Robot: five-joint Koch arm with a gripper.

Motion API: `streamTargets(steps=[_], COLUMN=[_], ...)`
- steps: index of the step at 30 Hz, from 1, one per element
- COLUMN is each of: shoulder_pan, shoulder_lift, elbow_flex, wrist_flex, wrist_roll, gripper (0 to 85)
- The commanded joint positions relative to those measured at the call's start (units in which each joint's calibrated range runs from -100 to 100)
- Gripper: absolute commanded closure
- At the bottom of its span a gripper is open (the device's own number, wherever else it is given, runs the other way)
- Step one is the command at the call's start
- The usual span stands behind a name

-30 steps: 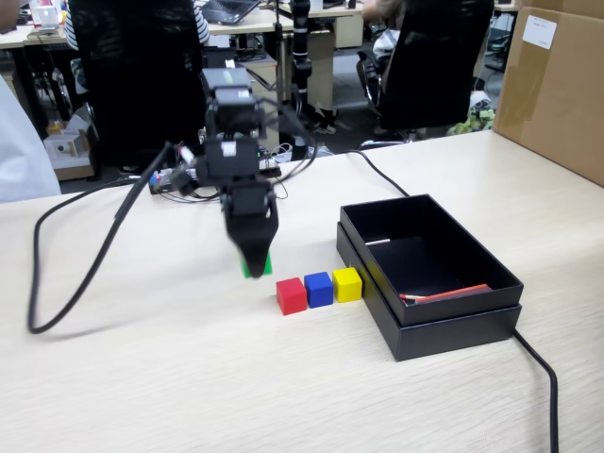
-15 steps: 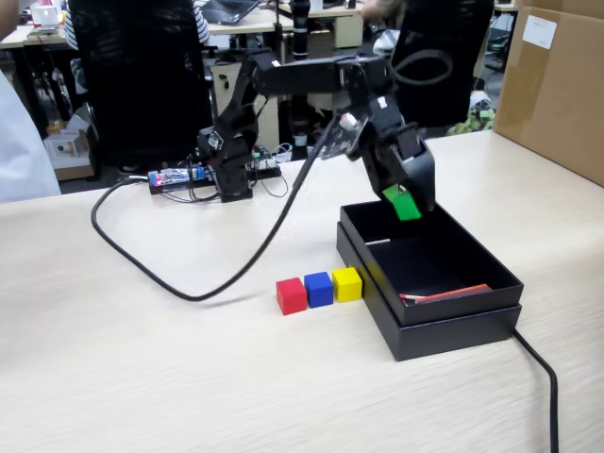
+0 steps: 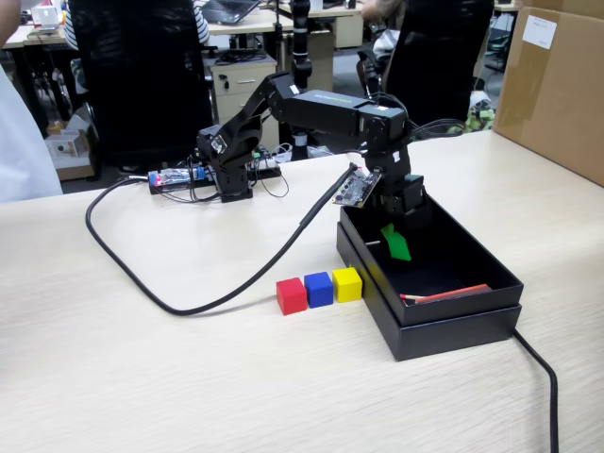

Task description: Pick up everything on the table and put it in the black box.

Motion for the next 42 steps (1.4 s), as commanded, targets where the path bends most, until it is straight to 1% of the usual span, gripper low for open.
streamTargets(steps=[1,2,5,11,17,19,21,26,32,38,42], shoulder_pan=[0.0,-0.1,-0.3,-2.8,-8.4,-10.5,-12.6,-15.2,-15.8,-16.0,-16.3], shoulder_lift=[-2.5,-3.0,-6.7,-26.5,-45.9,-50.0,-52.1,-52.0,-45.1,-34.3,-25.3], elbow_flex=[2.5,2.3,2.1,0.0,-9.2,-14.7,-19.2,-26.5,-30.6,-29.3,-24.5], wrist_flex=[-0.2,-0.2,-0.2,-0.2,-0.1,-0.1,-0.1,-0.1,-0.1,-0.1,-0.1], wrist_roll=[0.2,0.2,0.2,0.1,0.0,-0.1,-0.2,-0.7,-0.8,-0.6,-0.6], gripper=[43.5,42.3,42.3,42.6,42.2,36.8,35.0,34.8,35.6,35.5,35.6])
